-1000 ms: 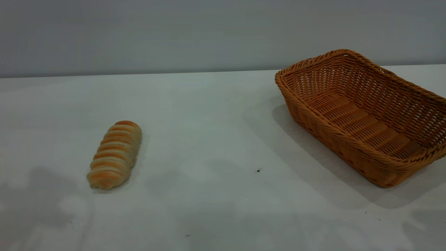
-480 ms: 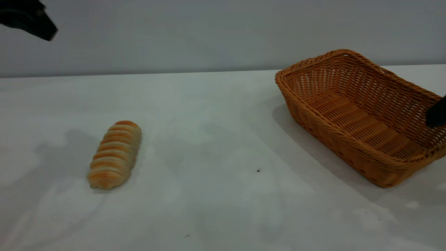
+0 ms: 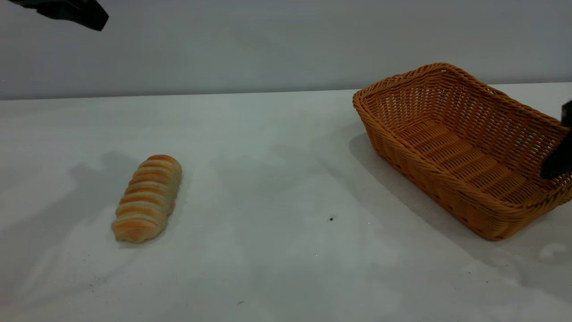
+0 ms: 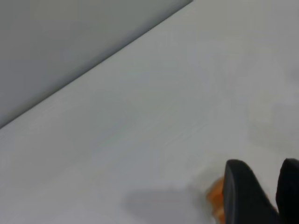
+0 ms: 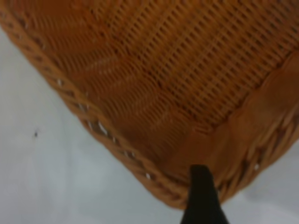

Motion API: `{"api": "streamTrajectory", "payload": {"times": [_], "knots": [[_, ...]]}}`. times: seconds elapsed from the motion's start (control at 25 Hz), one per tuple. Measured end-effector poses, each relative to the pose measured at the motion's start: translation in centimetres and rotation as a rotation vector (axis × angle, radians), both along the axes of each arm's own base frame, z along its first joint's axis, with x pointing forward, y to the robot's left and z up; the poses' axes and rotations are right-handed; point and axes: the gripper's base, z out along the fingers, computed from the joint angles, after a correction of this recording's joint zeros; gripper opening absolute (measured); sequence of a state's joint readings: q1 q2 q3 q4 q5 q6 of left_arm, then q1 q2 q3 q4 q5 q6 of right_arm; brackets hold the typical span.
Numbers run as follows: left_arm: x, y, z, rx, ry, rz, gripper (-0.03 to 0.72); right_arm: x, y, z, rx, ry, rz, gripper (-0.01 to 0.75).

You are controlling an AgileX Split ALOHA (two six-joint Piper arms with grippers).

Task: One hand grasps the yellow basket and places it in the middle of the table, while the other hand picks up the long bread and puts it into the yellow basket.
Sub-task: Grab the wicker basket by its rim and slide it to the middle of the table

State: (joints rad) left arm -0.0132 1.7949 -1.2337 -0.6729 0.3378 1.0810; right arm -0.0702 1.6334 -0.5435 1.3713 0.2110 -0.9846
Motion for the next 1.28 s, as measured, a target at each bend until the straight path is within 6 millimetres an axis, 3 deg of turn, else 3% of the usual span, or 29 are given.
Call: {"api": "streamTrajectory", "payload": {"times": [0.56,0.76,1.0,1.28], "knots": [[0.2,0.1,0.0,-0.002,-0.018,0.013,0.242,0.6,-2.8,-1.1,0.056,0.034,-0.249,0.568],[0.2,0.1,0.0,-0.003,-0.018,0.015,0.242,0.6,-2.8,-2.8,0.086,0.097,-0.269,0.568],[0.3,0.1,0.0,-0.001,-0.019,0.013,0.242,2.0,-2.5,-3.3,0.148,0.087,-0.261,0.567],[0.3,0.1,0.0,0.000,-0.021,0.012,0.242,3.6,-2.4,-4.5,0.204,0.087,-0.267,0.513]]}}
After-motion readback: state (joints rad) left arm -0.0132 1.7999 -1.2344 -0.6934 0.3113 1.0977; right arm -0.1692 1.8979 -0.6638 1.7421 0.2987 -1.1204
